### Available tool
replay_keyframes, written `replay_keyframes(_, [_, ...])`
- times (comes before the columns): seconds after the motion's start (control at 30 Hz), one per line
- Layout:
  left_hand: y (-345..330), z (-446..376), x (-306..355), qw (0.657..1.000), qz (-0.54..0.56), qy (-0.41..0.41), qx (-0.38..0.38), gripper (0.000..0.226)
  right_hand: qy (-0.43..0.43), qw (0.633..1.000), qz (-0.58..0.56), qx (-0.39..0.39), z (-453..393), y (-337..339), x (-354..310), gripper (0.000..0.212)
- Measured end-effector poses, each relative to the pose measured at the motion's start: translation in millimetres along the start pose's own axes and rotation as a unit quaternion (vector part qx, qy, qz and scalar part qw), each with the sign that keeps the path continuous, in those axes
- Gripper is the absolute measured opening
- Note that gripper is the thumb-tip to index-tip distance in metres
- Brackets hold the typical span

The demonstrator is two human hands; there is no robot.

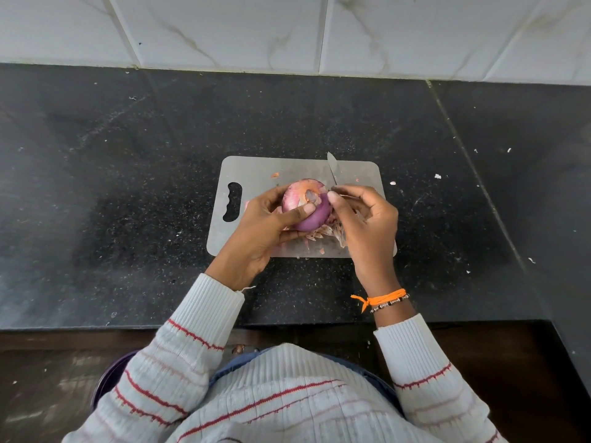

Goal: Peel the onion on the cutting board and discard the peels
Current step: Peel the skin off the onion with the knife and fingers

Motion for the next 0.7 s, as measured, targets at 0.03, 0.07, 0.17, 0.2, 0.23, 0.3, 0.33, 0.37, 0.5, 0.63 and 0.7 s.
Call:
replay_keyframes(0.03, [-0.8, 0.3, 0.4, 1.000, -0.002, 0.000, -0.001, 0.050, 0.017, 1.000, 0.016, -0.003, -0.4, -0.3, -0.9, 0.007])
replay_keyframes(0.07, [-1.7, 0.4, 0.6, 1.000, -0.004, -0.001, -0.002, 0.049, 0.032, 0.999, 0.033, -0.004, -0.8, -0.3, -1.2, 0.005])
replay_keyframes(0.17, [-3.0, 0.7, 1.0, 1.000, -0.003, -0.002, -0.006, 0.046, 0.068, 0.992, 0.101, -0.015, -1.8, -3.0, -0.8, 0.005])
replay_keyframes(0.2, [-3.0, 0.8, 0.6, 1.000, -0.003, -0.002, -0.008, 0.047, 0.071, 0.990, 0.119, -0.017, -1.9, -4.1, 0.4, 0.007])
replay_keyframes(0.23, [-3.1, 0.9, 0.2, 1.000, -0.004, -0.003, -0.011, 0.049, 0.071, 0.988, 0.134, -0.017, -2.2, -4.4, 2.5, 0.008])
replay_keyframes(0.3, [-3.2, 1.4, -0.6, 1.000, 0.000, -0.002, -0.022, 0.056, 0.061, 0.985, 0.163, -0.012, -3.3, -3.0, 9.7, 0.008])
replay_keyframes(0.33, [-3.2, 1.4, -0.5, 1.000, 0.009, -0.002, -0.027, 0.059, 0.051, 0.983, 0.177, -0.009, -4.0, -0.9, 14.6, 0.008])
replay_keyframes(0.37, [-3.1, 1.7, 0.3, 0.999, 0.021, -0.001, -0.030, 0.061, 0.040, 0.981, 0.189, -0.008, -4.4, 1.6, 19.4, 0.008])
replay_keyframes(0.5, [-1.0, 0.0, 2.9, 0.998, 0.053, -0.004, -0.025, 0.049, 0.030, 0.982, 0.186, -0.006, -4.1, 9.4, 21.6, 0.013])
replay_keyframes(0.63, [0.0, -2.5, 0.0, 0.998, 0.057, 0.007, -0.012, 0.050, -0.020, 0.997, 0.071, -0.003, -3.1, 3.6, 6.4, 0.024])
replay_keyframes(0.7, [-0.5, -3.1, -0.4, 0.998, 0.056, 0.007, -0.009, 0.048, -0.035, 0.999, 0.011, 0.003, -1.4, -0.3, -0.9, 0.019])
Point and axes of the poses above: each hand's wrist, its own z-axis away from the middle knuckle, its own y-axis out of the back of the hand, x = y × z, the point moved 4 cm from there along -z, towards the middle knuckle, and after that the axes turned 8 degrees about -z, right-handed, at the moved point
